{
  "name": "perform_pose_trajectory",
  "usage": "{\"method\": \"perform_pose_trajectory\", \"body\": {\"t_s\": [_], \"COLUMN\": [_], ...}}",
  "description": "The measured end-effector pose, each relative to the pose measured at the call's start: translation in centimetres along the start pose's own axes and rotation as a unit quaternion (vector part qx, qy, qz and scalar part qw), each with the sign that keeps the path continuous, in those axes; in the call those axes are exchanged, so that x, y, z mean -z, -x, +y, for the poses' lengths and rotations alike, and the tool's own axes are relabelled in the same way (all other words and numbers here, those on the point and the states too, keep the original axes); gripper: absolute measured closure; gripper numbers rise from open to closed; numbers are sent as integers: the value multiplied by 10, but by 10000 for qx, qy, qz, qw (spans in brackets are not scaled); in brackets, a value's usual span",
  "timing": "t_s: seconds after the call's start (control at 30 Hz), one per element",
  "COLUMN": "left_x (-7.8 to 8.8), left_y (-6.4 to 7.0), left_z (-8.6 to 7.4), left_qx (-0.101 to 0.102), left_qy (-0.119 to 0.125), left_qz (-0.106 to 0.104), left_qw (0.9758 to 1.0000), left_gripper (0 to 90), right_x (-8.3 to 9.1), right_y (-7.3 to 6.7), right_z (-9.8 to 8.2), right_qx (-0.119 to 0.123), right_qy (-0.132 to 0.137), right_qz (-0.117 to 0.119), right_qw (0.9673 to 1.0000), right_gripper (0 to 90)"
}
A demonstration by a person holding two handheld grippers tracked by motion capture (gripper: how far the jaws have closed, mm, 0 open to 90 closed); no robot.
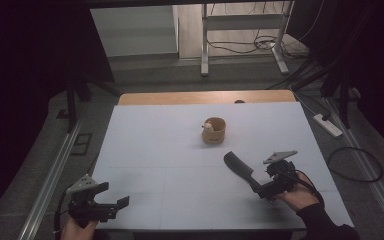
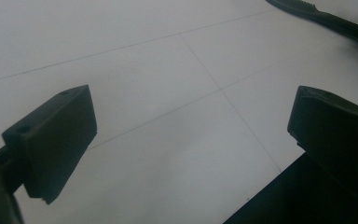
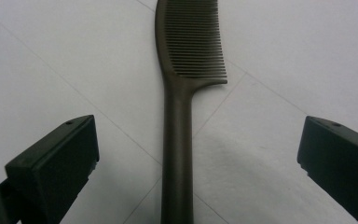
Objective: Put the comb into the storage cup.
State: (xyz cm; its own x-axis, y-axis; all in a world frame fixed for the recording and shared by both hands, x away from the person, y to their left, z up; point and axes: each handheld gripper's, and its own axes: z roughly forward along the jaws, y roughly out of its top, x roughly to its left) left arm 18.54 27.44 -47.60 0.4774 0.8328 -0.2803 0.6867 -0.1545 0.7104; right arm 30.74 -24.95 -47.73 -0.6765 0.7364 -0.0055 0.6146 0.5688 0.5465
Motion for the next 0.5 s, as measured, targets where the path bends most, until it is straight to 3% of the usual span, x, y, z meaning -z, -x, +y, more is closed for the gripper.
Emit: {"method": "perform_pose_trajectory", "body": {"t_s": [0.5], "left_x": [0], "left_y": [0], "left_z": [0], "left_qx": [2], "left_qy": [-4], "left_qz": [-13], "left_qw": [10000], "left_gripper": [17], "right_x": [-23], "right_y": [2], "right_z": [-5], "right_qx": [52], "right_qy": [-482], "right_qz": [54], "right_qw": [9988], "right_gripper": [0]}}
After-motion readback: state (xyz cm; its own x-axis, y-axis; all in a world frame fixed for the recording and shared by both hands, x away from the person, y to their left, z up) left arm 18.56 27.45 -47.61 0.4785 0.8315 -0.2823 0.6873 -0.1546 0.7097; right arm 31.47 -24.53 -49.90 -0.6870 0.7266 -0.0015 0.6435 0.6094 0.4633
